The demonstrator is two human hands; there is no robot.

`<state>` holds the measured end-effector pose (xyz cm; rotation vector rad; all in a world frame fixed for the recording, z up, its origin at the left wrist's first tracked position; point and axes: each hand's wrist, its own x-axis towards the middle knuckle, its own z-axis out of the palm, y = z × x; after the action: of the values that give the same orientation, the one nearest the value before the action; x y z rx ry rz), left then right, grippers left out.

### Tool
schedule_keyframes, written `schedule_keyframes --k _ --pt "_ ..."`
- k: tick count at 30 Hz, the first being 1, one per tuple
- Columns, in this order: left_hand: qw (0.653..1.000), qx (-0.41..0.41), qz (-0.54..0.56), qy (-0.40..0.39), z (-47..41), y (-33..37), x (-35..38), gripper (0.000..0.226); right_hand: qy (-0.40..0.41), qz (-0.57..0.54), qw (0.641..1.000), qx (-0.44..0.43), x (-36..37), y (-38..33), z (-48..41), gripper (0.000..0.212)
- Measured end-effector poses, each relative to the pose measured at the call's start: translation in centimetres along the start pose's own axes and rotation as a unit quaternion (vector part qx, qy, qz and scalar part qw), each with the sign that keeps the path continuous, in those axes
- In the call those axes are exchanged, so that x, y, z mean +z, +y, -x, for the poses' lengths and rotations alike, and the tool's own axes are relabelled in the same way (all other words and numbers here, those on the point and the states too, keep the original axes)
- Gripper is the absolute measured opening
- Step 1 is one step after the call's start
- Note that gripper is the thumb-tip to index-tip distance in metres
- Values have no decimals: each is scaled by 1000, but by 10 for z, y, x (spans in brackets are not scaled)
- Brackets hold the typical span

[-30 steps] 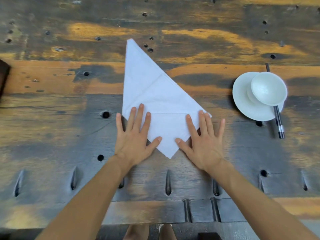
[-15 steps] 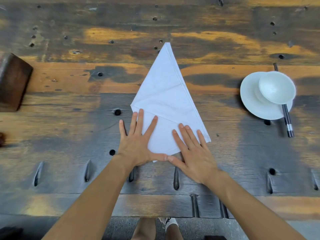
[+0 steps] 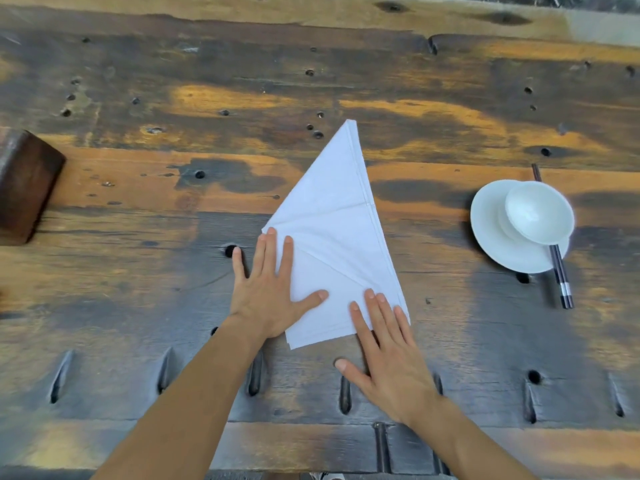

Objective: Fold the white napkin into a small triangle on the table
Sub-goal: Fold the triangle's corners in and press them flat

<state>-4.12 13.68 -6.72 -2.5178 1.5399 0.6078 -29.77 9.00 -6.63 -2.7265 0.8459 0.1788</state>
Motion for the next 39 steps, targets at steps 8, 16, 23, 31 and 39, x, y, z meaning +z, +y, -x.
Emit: schedule_keyframes --k 8,16,23,31,39 --pt "995 15 12 94 4 -6 15 72 45 -35 998 20 -5 -53 -46 89" --pt "997 3 -38 67 -2 -11 25 76 -5 -29 999 -37 -8 -70 -123 97" --pt "995 -5 32 97 -1 -10 22 65 19 -18 1000 -13 0 -31 -71 88" --pt "993 -24 16 114 6 3 14 68 41 -2 999 11 5 -11 -32 92" --pt "990 -57 72 111 24 47 31 87 36 8 999 14 6 -12 -32 90"
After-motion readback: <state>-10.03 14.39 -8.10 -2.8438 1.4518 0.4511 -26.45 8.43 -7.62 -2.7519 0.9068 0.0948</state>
